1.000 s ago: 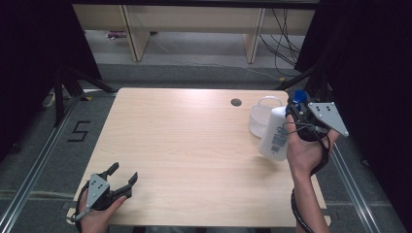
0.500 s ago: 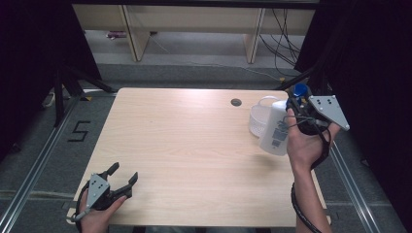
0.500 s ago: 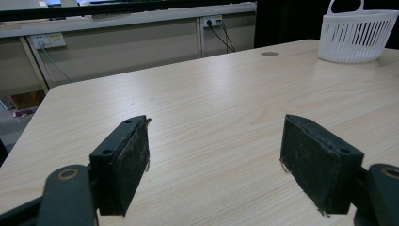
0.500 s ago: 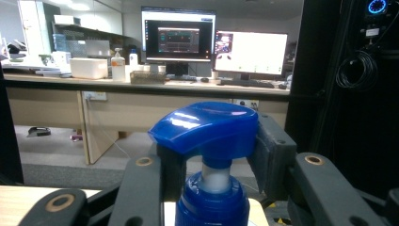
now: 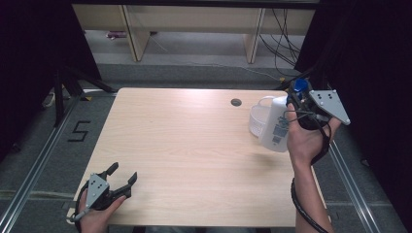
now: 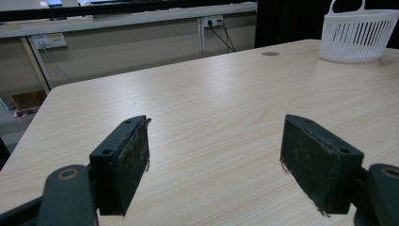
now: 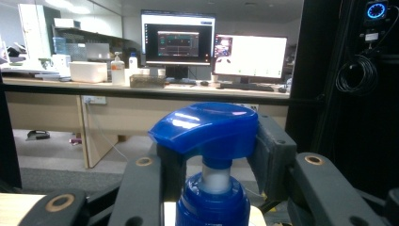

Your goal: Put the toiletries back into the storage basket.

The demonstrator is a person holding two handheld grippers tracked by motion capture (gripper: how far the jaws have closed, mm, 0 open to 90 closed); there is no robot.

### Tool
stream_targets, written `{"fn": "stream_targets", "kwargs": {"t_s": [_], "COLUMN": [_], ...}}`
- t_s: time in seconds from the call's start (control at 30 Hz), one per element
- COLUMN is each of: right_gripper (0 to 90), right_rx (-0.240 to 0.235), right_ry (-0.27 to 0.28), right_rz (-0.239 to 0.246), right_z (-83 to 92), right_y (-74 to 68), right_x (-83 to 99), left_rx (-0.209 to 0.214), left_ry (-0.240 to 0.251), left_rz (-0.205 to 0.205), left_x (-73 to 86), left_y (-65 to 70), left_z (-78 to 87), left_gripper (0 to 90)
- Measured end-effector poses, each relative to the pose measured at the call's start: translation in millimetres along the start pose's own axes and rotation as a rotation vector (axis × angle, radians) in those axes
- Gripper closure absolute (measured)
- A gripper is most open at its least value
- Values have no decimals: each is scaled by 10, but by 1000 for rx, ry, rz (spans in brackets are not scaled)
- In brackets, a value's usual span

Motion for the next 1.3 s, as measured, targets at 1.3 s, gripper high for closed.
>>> {"fn": "stream_targets", "kwargs": {"t_s": [1.3], "right_gripper": [605], "right_rx": [9], "right_ry": [9], "right_rz": [-16], "right_z": [-233], "right_y": [9], "right_x": [-129], "left_rx": [4], "left_ry": [14], "left_rz": [2], "left_x": [-3], "left_y": [-10], "left_z": [-5], "left_gripper": [237]}}
Point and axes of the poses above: each handheld gripper's, and its own axes: z roughly backward along the jaws, x roughly out of its underside, y roughly to its right, the point moved 8 cm from there along -z, roughly forward along the jaws, and after that the axes turned 8 degrees about y, right-handed, at the moved point
